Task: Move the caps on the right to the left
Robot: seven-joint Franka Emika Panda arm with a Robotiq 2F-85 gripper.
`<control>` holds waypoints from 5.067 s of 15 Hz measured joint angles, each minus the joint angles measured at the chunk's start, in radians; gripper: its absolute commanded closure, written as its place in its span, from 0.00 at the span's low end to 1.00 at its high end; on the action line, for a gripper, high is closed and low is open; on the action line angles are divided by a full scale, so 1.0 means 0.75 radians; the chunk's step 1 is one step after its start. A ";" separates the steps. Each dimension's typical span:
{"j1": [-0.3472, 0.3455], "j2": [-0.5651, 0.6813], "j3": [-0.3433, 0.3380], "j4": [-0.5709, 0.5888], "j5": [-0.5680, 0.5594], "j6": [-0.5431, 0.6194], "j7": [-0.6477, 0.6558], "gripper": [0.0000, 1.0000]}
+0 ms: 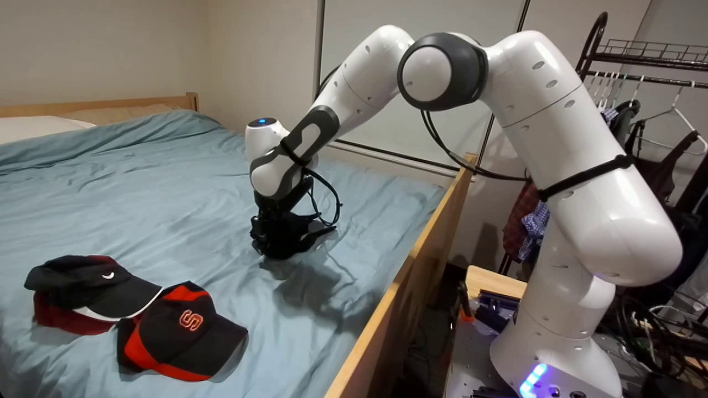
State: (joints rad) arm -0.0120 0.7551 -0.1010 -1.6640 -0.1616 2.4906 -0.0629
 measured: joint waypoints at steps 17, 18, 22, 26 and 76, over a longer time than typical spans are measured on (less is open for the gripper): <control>-0.084 -0.002 0.119 0.098 0.060 -0.131 -0.179 0.95; -0.103 -0.012 0.163 0.116 0.098 -0.175 -0.234 0.95; -0.155 -0.128 0.315 0.189 0.238 -0.370 -0.471 0.95; -0.169 -0.295 0.402 0.244 0.376 -0.666 -0.683 0.95; -0.026 0.374 0.289 0.957 0.521 -1.151 -1.013 0.95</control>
State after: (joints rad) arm -0.0316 1.0357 0.1161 -0.9459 0.2293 1.6272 -0.8225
